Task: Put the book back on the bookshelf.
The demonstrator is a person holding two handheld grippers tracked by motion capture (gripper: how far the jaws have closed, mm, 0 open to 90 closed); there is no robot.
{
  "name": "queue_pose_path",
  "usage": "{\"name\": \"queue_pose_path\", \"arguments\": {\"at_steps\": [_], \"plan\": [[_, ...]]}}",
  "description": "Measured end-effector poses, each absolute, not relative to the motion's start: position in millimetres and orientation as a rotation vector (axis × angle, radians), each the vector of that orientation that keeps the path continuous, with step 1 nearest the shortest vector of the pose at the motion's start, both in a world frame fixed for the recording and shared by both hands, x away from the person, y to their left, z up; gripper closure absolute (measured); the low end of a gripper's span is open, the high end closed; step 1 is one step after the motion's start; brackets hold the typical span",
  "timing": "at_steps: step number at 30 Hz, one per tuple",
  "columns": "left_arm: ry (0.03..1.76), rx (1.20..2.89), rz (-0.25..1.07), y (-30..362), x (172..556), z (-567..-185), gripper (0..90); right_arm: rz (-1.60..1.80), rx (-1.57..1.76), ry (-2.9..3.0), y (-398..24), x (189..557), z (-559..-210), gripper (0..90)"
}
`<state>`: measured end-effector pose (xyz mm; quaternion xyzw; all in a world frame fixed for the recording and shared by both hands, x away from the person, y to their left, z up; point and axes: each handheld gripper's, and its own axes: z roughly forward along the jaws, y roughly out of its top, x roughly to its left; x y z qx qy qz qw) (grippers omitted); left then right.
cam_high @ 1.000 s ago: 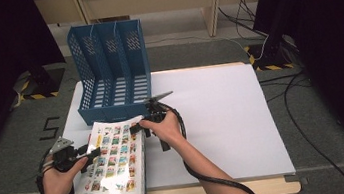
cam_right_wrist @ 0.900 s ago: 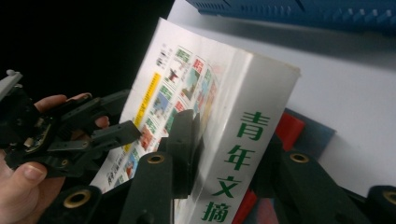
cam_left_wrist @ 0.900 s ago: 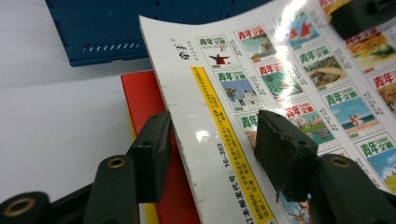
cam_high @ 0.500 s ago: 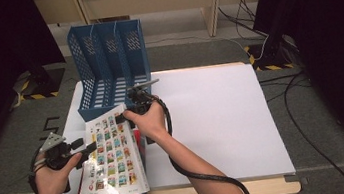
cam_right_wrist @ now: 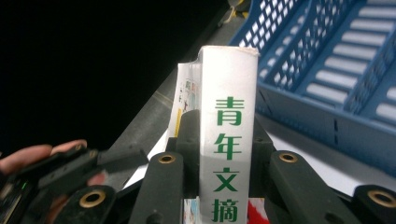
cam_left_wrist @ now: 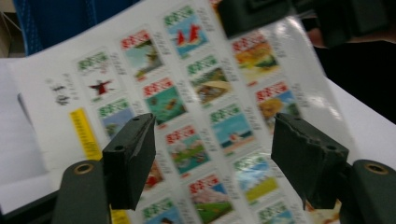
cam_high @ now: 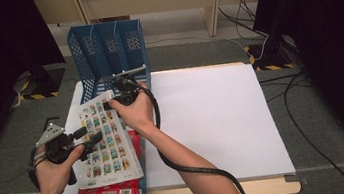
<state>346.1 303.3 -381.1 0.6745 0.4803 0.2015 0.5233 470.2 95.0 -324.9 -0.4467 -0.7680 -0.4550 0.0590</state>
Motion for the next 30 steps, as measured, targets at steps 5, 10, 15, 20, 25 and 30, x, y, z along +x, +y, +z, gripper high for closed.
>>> {"name": "queue_pose_path", "arguments": {"at_steps": [5, 10, 15, 20, 25, 30], "plan": [[1.143, 1.623, 0.493, 294.1, 345.2, -374.6, 29.7, -1.414, -1.343, -2.343, 104.4, 471.2, -316.6, 74.2], [1.138, 1.618, 0.507, 280.9, 345.2, -368.6, 28.7, -1.459, -1.347, -2.365, 115.8, 471.0, -310.0, 74.1], [1.127, 1.645, 0.509, 270.8, 348.1, -365.6, 28.8, -1.479, -1.364, -2.378, 122.1, 471.5, -308.4, 74.2], [1.134, 1.651, 0.534, 265.3, 351.5, -364.1, 28.8, -1.471, -1.365, -2.393, 125.3, 471.9, -308.0, 74.1], [1.154, 1.652, 0.558, 259.6, 357.5, -365.2, 27.4, -1.480, -1.357, -2.414, 130.4, 469.1, -305.3, 74.1], [1.157, 1.634, 0.589, 261.1, 358.4, -365.3, 25.3, -1.519, -1.324, -2.441, 132.8, 461.8, -298.6, 74.0]]}}
